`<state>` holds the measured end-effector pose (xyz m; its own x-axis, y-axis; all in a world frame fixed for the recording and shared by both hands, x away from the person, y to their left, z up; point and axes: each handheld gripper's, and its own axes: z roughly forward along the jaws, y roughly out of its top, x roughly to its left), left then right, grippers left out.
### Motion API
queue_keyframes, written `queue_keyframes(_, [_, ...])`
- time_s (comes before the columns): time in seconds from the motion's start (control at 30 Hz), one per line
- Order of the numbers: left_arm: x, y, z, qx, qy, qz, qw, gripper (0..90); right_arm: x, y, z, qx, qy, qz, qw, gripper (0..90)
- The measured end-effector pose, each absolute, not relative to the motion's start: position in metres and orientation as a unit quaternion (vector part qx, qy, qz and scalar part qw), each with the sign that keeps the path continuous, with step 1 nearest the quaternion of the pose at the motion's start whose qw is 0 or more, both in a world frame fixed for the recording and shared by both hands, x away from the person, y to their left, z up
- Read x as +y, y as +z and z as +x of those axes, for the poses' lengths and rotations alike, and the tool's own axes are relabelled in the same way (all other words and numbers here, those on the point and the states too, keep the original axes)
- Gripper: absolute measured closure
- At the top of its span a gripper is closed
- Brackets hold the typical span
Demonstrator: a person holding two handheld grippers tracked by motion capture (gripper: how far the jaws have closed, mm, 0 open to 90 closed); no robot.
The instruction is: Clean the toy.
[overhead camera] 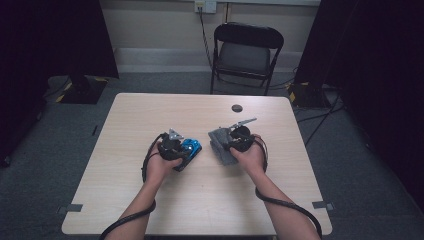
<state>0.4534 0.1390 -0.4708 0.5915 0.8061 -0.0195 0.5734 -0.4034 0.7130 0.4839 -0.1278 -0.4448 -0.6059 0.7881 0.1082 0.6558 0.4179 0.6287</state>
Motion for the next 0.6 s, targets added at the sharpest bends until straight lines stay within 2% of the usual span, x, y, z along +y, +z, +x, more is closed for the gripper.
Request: queue_keyframes(0.6, [0.139, -0.471, 0.453, 0.421, 0.169, 0.819, 0.351, 51.5, -0.099, -0.468, 0.485, 0.842, 0.298, 0.437, 0.106, 80.2])
